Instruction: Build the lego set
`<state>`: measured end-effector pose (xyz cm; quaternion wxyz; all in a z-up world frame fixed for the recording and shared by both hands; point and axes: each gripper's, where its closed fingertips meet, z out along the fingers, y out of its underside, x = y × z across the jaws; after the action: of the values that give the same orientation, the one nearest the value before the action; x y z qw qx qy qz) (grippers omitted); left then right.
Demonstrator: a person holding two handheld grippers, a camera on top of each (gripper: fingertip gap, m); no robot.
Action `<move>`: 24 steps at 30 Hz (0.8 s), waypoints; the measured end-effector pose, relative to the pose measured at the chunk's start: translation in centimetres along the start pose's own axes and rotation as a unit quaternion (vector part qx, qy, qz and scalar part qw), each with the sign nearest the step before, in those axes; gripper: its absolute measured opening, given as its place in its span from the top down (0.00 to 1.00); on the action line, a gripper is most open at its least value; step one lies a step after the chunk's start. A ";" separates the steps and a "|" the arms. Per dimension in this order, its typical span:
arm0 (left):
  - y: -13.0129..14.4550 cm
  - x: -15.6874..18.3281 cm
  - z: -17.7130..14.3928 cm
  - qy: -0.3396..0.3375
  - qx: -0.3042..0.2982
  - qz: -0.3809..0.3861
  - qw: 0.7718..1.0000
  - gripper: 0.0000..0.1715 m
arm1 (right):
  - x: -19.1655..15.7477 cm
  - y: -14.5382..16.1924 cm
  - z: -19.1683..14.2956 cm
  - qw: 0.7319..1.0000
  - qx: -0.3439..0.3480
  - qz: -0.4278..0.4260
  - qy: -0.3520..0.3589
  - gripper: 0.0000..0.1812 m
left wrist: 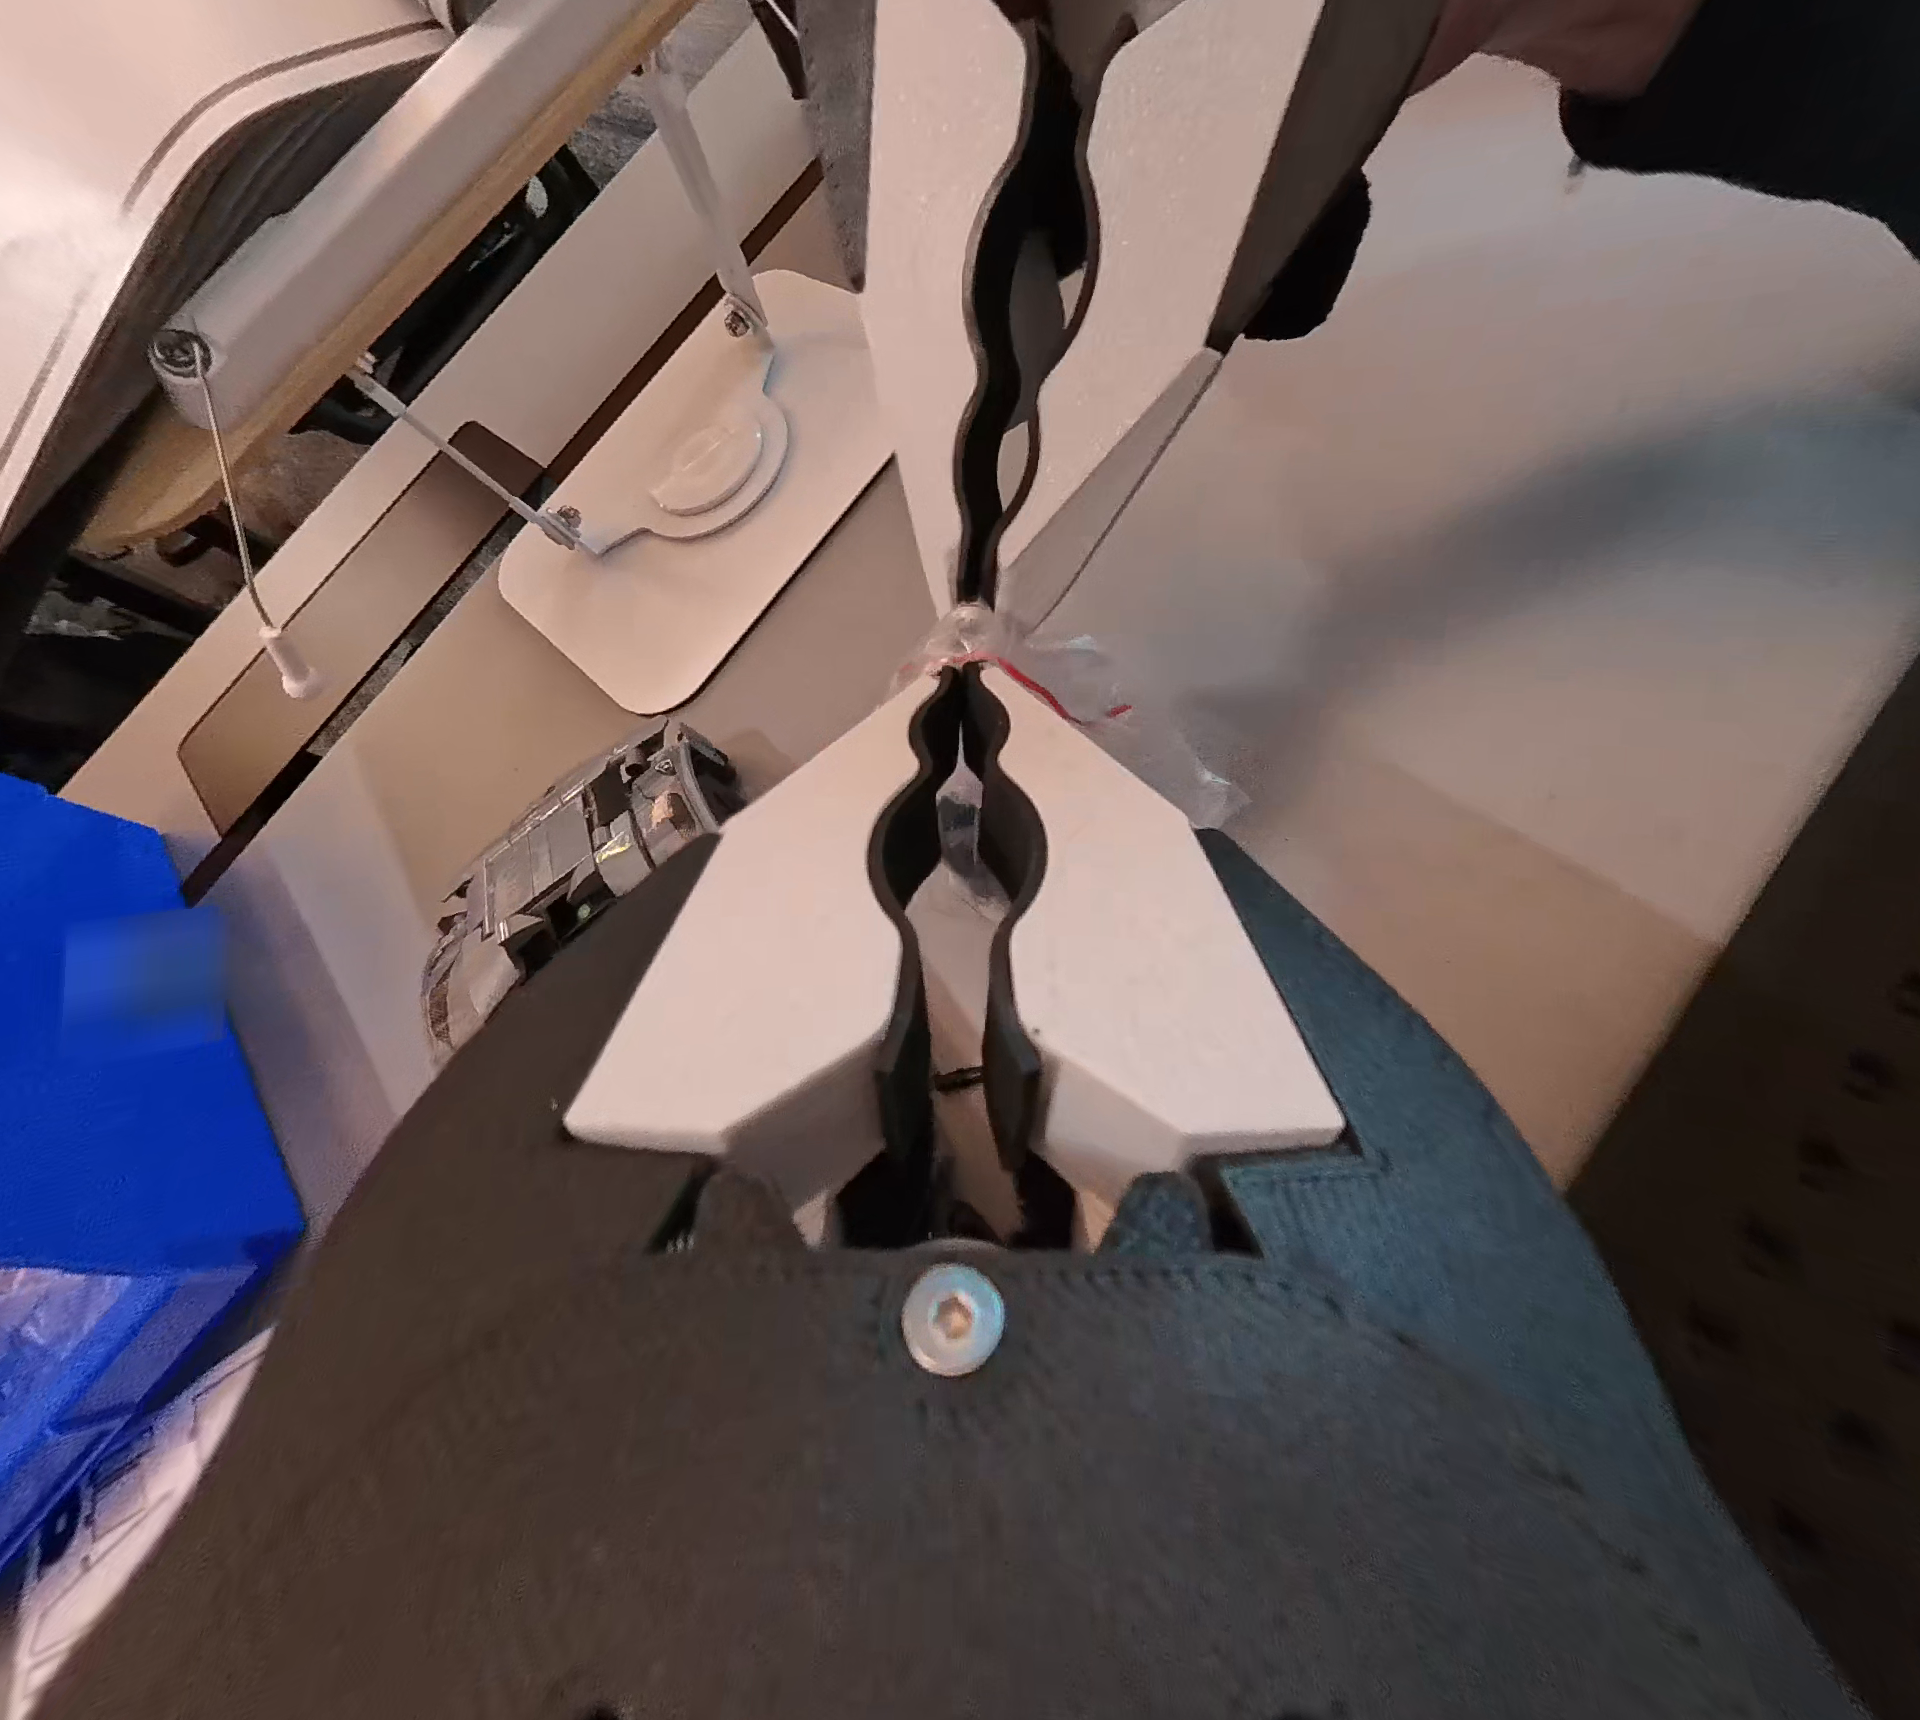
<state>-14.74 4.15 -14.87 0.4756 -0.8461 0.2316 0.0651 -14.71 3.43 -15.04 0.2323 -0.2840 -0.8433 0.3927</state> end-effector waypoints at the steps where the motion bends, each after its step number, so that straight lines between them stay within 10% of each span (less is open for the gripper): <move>1: 0.0 0.0 0.0 -0.001 0.003 -0.007 1.000 1.00 | 0.0 0.0 -0.1 1.000 0.005 0.003 -0.003 1.00; 24: 1.2 2.5 1.1 -0.012 -0.006 0.017 1.000 1.00 | 0.9 2.3 0.6 0.998 0.034 0.053 -0.031 1.00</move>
<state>-12.96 3.70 -17.23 0.4718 -0.8443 0.2397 0.0851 -15.02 4.95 -17.08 0.1942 -0.3080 -0.8200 0.4416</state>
